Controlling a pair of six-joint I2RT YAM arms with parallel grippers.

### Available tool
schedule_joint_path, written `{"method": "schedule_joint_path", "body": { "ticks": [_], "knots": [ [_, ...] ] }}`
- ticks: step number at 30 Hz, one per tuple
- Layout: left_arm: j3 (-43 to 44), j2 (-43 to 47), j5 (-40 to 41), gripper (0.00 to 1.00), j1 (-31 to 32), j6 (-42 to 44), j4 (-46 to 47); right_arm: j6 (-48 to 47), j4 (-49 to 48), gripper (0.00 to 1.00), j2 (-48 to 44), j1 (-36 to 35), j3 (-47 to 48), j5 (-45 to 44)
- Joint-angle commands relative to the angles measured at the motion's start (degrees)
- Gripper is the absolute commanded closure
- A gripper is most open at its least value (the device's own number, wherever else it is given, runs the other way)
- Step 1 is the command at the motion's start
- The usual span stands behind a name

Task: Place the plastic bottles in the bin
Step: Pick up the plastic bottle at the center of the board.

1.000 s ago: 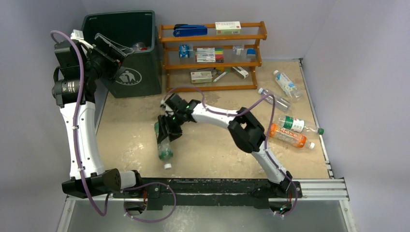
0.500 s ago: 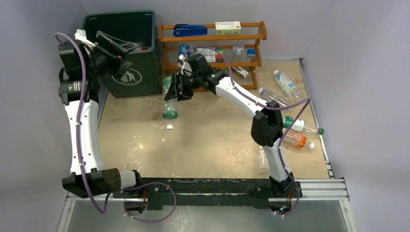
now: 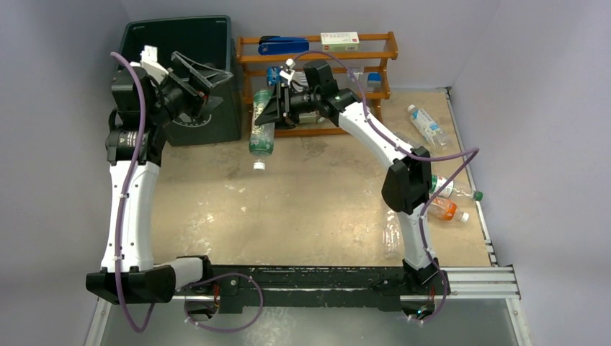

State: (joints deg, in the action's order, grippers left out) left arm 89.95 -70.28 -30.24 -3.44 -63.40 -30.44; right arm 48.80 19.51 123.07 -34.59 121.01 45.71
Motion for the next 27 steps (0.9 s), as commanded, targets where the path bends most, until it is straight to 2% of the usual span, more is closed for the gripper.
{"method": "schedule_joint_path", "body": {
  "ticks": [1,8,13,23,27],
  "knots": [
    [-1.46,2.21,1.66,0.11,2.15,2.60,1.80,4.00,-6.65,0.49,-5.62,0.46,-0.07,6.36],
    [-2.93,3.14,2.02,0.11,3.80,7.26,-2.01,12.74,-19.07,0.48,-9.03,2.50,-4.75,12.09],
    [-4.51,3.92,2.43,0.11,5.09,8.34,-1.18,19.97,-29.18,0.48,-10.14,2.89,-7.19,14.99],
    [-5.37,2.82,4.49,0.11,12.84,9.63,-0.02,35.68,-49.42,0.48,-10.95,3.31,-11.85,16.76],
    [-5.94,2.24,5.69,0.11,16.22,9.61,1.25,38.88,-53.29,0.48,-10.75,3.55,-12.11,16.69]
  ]
}}
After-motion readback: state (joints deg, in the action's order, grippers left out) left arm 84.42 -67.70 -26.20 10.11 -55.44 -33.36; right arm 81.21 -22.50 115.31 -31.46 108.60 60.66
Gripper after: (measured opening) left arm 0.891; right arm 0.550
